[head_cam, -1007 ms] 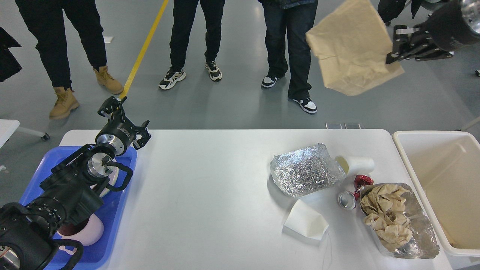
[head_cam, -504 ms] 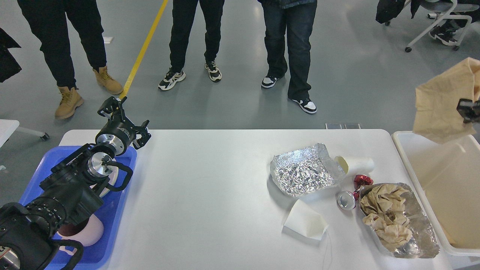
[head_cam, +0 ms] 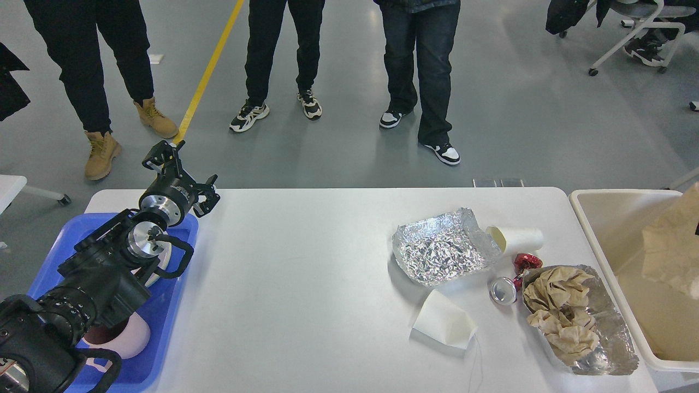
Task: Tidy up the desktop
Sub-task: 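Lift the paper bag and drop it into the white bin, then bring the right gripper back above the table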
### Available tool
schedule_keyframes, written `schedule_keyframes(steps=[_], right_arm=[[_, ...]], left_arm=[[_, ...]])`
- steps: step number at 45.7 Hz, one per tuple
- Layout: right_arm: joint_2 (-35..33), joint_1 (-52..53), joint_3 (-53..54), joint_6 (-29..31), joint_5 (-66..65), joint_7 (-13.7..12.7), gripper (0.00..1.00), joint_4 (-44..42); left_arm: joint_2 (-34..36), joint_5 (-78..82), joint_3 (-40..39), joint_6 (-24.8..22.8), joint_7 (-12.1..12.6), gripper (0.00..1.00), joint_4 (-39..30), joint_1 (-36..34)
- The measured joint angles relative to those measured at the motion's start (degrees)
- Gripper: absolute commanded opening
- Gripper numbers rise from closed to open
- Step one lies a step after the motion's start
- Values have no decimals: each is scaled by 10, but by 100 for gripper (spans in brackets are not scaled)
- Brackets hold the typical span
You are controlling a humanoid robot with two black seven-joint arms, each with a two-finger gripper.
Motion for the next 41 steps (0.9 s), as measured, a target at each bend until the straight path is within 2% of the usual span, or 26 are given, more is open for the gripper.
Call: schedule_keyframes(steps=[4, 11, 18, 24, 34, 41], right_arm=[[0, -12, 2, -24, 7, 0, 100, 5], [6, -20, -5, -29, 17, 0, 100, 11], [25, 34, -13, -23, 20, 0, 100, 32], [56, 151, -68, 3, 21, 0, 100, 89], [168, 392, -193, 33, 86, 1, 100, 232], [234, 510, -202, 100, 114, 2, 100, 306]], left_arm=[[0, 0, 0, 0, 0, 97, 0, 0], [0, 0, 0, 0, 0, 97, 0, 0], [0, 0, 0, 0, 0, 97, 0, 0], [0, 0, 0, 0, 0, 97, 0, 0], [0, 0, 0, 0, 0, 97, 0, 0], [0, 0, 0, 0, 0, 97, 0, 0]])
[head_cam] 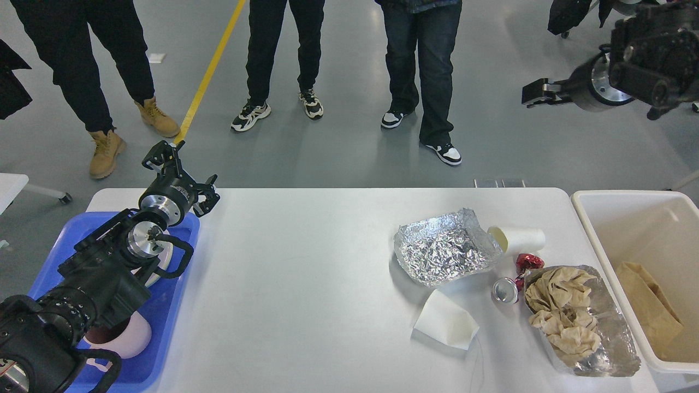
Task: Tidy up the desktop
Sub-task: 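Bring the right gripper back above the table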
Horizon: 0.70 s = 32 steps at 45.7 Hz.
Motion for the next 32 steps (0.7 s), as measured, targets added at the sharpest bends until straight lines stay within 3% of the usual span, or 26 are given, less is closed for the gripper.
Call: schedule_keyframes(steps=[9, 12, 13, 16, 32], right_arm=[[60, 108, 10, 131, 31, 4, 100, 75], [68, 146, 16, 191, 49, 4, 100, 98], [73, 178, 20, 241, 63, 4, 100, 116], [76, 207, 28, 276, 71, 4, 100, 131], [76, 282, 51, 302, 76, 0, 100, 169]], left_arm=[[0, 0, 0, 0, 0, 97, 0, 0], [0, 0, 0, 0, 0, 97, 0, 0], [0, 0, 0, 0, 0, 97, 0, 0], [0, -1, 0, 0, 0, 97, 0, 0], [0, -1, 0, 0, 0, 97, 0, 0]])
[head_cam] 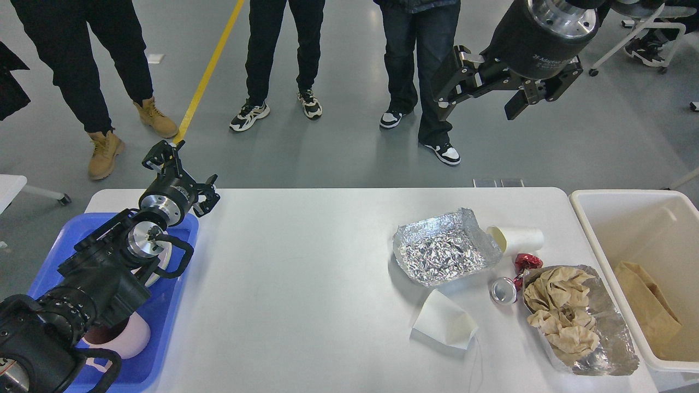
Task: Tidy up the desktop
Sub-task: 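Bring the right gripper back above the table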
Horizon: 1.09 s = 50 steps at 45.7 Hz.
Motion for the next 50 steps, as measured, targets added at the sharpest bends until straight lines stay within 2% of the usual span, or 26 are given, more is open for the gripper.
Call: schedule_keyframes(steps=[19, 50], right_arm=[[2, -40, 2, 0, -4, -1, 100, -2], [2, -42, -1, 0, -6, -2, 100, -1]], left_arm=[[0, 1, 0, 0, 0, 97, 0, 0], [0, 0, 0, 0, 0, 97, 0, 0]])
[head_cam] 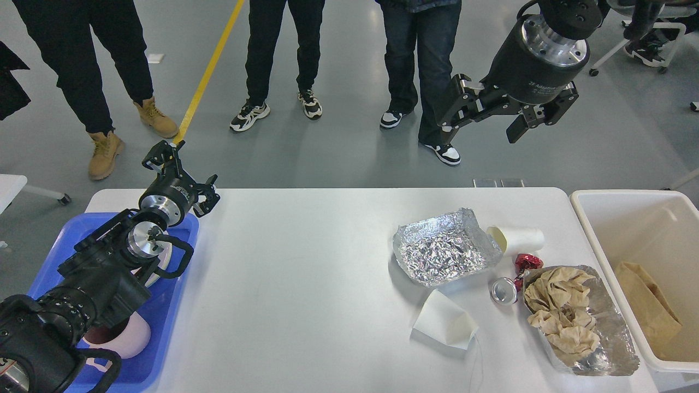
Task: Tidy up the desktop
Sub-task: 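Bring the right gripper back above the table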
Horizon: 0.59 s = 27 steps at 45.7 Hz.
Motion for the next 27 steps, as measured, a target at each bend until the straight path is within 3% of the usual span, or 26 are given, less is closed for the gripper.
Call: schedule_keyframes(steps=[27], right_arm=[[-4, -18, 6, 0, 1, 1, 100, 0]], left_arm=[[0, 0, 0, 0, 0, 97, 0, 0]])
